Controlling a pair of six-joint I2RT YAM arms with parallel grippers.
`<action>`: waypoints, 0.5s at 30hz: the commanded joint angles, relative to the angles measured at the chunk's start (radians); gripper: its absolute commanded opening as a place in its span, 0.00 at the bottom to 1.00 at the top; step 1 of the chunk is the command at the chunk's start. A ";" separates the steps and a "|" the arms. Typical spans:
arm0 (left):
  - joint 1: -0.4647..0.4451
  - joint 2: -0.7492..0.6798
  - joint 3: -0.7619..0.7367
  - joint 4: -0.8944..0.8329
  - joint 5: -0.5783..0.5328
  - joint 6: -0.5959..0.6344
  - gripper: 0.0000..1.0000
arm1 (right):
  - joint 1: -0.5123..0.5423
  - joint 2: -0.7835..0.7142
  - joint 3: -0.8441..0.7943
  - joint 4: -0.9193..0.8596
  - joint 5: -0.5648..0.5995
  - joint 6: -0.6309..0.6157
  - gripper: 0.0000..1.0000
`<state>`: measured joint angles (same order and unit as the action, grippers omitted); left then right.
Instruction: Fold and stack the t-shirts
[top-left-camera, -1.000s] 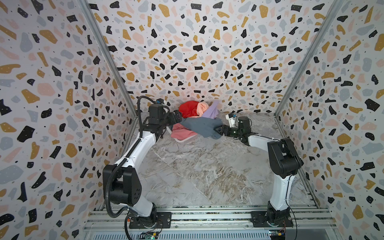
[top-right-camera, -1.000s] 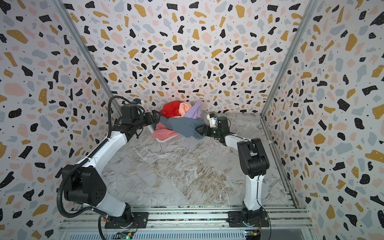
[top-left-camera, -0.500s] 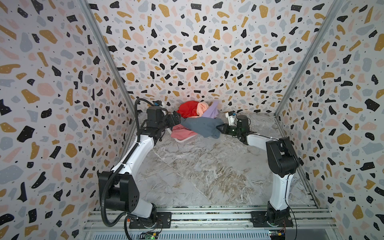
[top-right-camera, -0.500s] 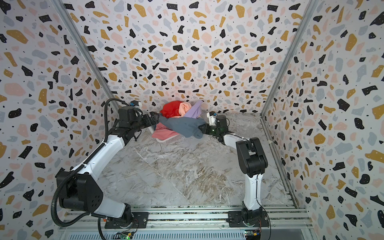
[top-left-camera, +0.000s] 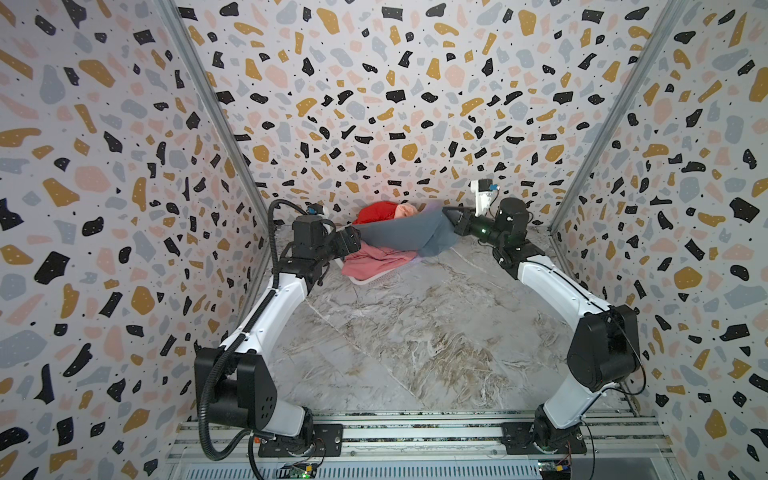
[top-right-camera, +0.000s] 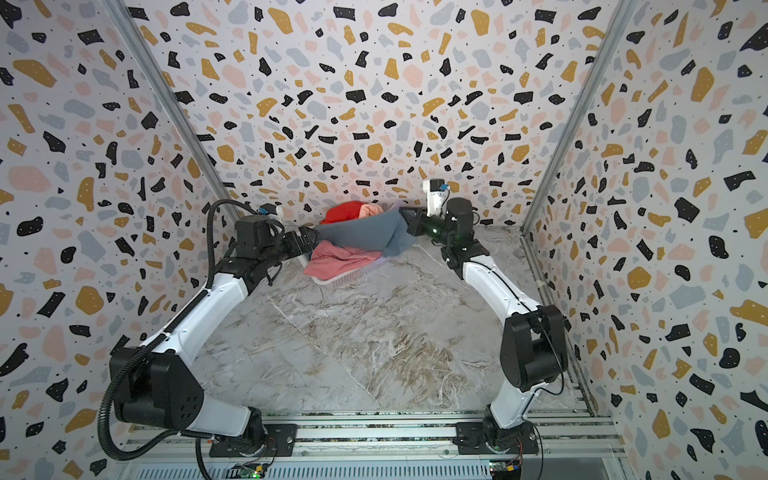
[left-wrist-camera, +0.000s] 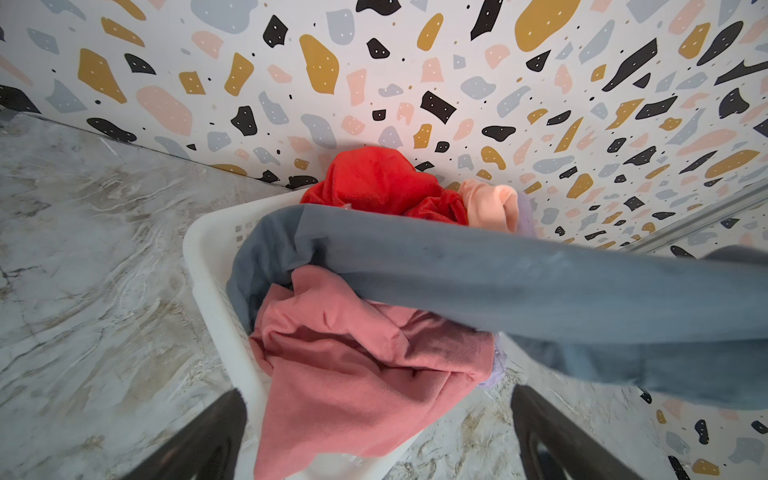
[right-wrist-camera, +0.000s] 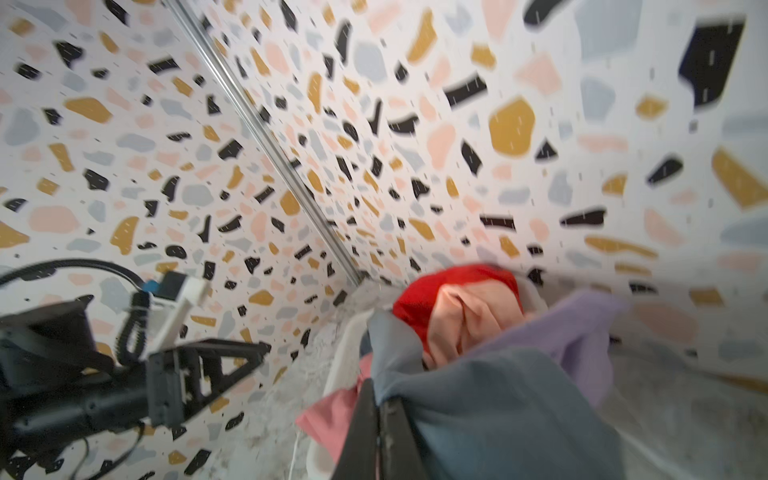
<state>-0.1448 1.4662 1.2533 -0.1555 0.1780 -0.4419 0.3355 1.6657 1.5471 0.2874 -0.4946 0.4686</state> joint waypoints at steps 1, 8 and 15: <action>0.007 0.003 0.024 0.035 0.035 0.020 1.00 | -0.006 -0.200 0.144 0.004 0.116 -0.179 0.00; -0.007 0.042 0.089 -0.035 0.089 0.090 1.00 | -0.009 -0.392 0.009 -0.191 0.392 -0.322 0.00; -0.088 0.140 0.152 -0.084 0.123 0.134 1.00 | -0.090 -0.529 -0.089 -0.171 0.523 -0.346 0.00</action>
<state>-0.2031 1.5684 1.3792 -0.2165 0.2584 -0.3431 0.2733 1.1591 1.4578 0.0845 -0.0536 0.1631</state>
